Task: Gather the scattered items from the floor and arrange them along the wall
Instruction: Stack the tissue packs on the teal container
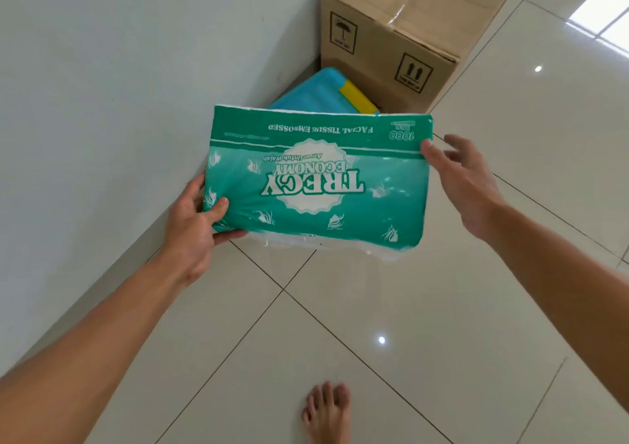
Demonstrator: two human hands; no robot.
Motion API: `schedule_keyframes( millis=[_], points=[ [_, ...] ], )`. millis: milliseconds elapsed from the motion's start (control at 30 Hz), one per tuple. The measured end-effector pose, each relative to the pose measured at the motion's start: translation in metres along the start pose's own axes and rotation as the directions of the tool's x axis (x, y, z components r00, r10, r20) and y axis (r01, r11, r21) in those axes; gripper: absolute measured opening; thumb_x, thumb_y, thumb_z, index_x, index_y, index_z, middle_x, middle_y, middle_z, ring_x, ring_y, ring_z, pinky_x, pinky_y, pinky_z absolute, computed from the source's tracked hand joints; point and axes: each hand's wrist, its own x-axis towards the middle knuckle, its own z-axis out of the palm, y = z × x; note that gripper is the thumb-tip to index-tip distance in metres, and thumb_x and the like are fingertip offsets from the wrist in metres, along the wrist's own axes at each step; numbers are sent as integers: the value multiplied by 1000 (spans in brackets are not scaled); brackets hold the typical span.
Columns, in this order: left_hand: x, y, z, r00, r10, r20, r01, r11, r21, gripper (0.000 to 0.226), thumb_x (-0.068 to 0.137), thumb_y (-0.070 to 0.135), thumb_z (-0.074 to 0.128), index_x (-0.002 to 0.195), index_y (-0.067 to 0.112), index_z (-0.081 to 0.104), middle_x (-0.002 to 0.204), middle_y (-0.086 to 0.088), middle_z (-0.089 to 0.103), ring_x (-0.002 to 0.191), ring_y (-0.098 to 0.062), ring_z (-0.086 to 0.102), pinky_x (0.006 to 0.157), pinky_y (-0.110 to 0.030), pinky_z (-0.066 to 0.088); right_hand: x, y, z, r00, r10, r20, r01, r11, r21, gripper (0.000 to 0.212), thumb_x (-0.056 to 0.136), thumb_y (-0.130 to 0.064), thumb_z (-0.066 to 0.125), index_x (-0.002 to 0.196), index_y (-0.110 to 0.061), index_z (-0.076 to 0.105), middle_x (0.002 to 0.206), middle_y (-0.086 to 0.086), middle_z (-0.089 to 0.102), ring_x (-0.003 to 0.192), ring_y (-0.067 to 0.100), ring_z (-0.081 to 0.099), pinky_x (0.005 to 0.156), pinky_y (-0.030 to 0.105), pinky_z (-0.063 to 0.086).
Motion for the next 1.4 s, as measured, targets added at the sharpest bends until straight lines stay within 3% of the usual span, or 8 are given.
schedule_keyframes(
  millis=[100, 267, 400, 633, 767, 900, 1000, 1400],
  points=[
    [11, 19, -18, 995, 30, 91, -41, 993, 114, 51, 100, -3, 47, 140, 28, 52, 126, 0, 63, 106, -27, 68, 71, -48, 62, 6, -24, 0, 983, -186, 5, 185, 975, -121, 79, 82, -69, 65, 147, -32, 42, 140, -4, 51, 128, 15, 49, 104, 40, 45],
    [25, 53, -33, 936, 94, 338, -176, 959, 221, 49, 95, -5, 54, 130, 28, 60, 121, 5, 69, 101, -22, 72, 65, -44, 63, -7, -56, 30, 775, 26, 632, 276, 885, -376, 112, 65, -81, 67, 158, -36, 22, 161, -3, 33, 142, 17, 41, 117, 52, 35],
    [29, 58, -25, 895, 100, 435, -218, 948, 232, 50, 92, -7, 57, 116, 36, 68, 116, 9, 71, 99, -16, 71, 59, -37, 62, -24, -49, 63, 625, 87, 776, 109, 974, -197, 56, 89, -39, 71, 138, -29, 46, 130, -7, 67, 112, 13, 69, 88, 34, 60],
    [36, 43, -15, 921, 334, 198, -384, 862, 332, 53, 93, 9, 67, 138, 33, 53, 143, 14, 52, 128, -1, 50, 96, -12, 46, -6, -17, 77, 809, 79, 583, -182, 976, 120, 58, 85, -32, 76, 137, -23, 53, 113, 14, 75, 97, 36, 74, 85, 50, 60],
    [40, 22, -7, 983, 176, -48, -159, 955, 248, 52, 93, 30, 68, 141, 31, 49, 138, 13, 53, 127, -4, 48, 106, -26, 37, 4, -25, 88, 904, 92, 417, -232, 926, 299, 32, 100, -32, 58, 129, -18, 60, 111, 7, 77, 103, 31, 73, 100, 50, 52],
    [33, -1, -7, 976, -217, -2, 217, 976, 24, 57, 86, 58, 62, 137, 36, 50, 133, 7, 59, 122, -18, 54, 97, -47, 45, 13, -41, 108, 921, 140, 363, -299, 853, 428, 40, 103, -36, 53, 136, -15, 57, 101, 0, 77, 78, 15, 75, 68, 34, 58],
    [31, -11, -4, 927, -344, 152, 366, 918, -155, 68, 75, 60, 66, 136, 37, 48, 130, -5, 60, 117, -27, 59, 92, -57, 52, 20, -52, 127, 920, 193, 341, -351, 795, 496, 42, 101, -38, 56, 138, -17, 57, 114, 1, 76, 103, 22, 73, 54, 26, 54],
    [84, 11, 10, 979, -203, 14, 197, 930, -310, 57, 88, 23, 72, 137, 33, 44, 122, 0, 66, 110, -27, 65, 77, -54, 60, 50, -66, 169, 959, 160, 236, -264, 810, 523, 28, 103, -31, 53, 128, -19, 58, 118, 5, 73, 100, 29, 75, 87, 59, 58]
  ],
)
